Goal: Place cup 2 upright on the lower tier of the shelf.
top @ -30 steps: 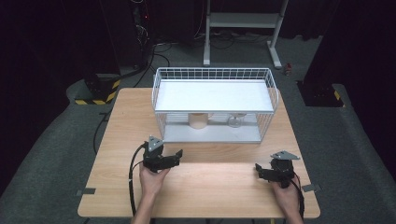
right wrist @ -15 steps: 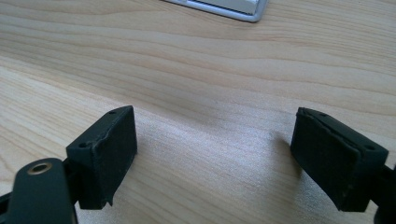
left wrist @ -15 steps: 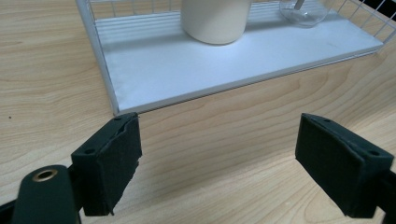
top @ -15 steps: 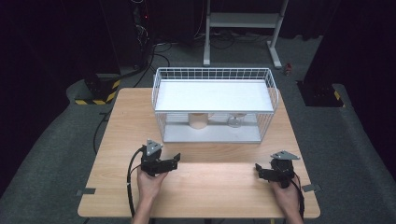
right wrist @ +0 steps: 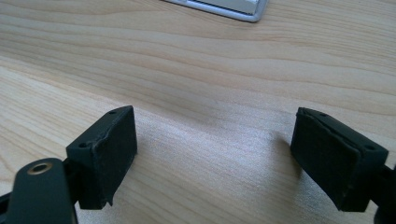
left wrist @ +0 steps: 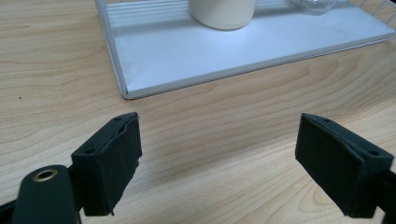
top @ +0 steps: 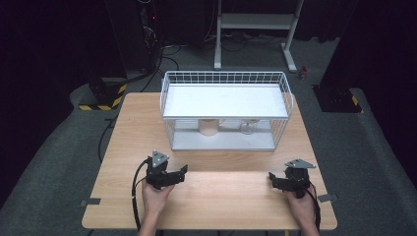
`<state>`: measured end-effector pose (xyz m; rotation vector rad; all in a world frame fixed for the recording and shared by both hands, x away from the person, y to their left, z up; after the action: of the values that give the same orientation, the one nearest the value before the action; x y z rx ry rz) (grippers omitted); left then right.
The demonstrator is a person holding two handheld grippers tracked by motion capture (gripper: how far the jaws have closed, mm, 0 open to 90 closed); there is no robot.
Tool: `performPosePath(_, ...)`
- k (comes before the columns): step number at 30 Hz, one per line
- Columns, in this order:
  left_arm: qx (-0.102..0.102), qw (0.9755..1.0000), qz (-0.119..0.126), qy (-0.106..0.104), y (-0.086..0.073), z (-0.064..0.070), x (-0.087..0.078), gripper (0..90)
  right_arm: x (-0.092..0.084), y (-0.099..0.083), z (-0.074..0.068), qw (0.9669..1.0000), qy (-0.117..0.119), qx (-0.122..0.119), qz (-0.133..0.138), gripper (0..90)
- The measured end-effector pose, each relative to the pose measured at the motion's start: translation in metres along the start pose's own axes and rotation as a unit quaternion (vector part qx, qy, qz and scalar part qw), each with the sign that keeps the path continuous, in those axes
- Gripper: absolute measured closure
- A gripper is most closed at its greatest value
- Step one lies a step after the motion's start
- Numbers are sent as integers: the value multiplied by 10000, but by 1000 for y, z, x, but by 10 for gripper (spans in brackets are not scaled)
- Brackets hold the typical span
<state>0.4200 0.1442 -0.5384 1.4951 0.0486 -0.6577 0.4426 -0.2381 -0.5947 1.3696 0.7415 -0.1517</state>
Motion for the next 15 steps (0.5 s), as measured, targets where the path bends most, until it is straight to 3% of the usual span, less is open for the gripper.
performPosePath(15, 86, 9996, -160, 195, -15, -10, -2, 150, 0, 0, 0, 10000, -1, 11, -4, 147)
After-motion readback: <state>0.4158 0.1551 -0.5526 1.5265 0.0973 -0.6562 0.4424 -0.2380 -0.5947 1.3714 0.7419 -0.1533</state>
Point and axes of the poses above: each handheld gripper's, and its own axes: x roughly forward along the jaws, y roughly out of its top, z roughly to its right, the point moved 10 cm from there along x, roughly forward along the jaws, and after that the axes turned 11 degrees about z, right-handed, at the moved point
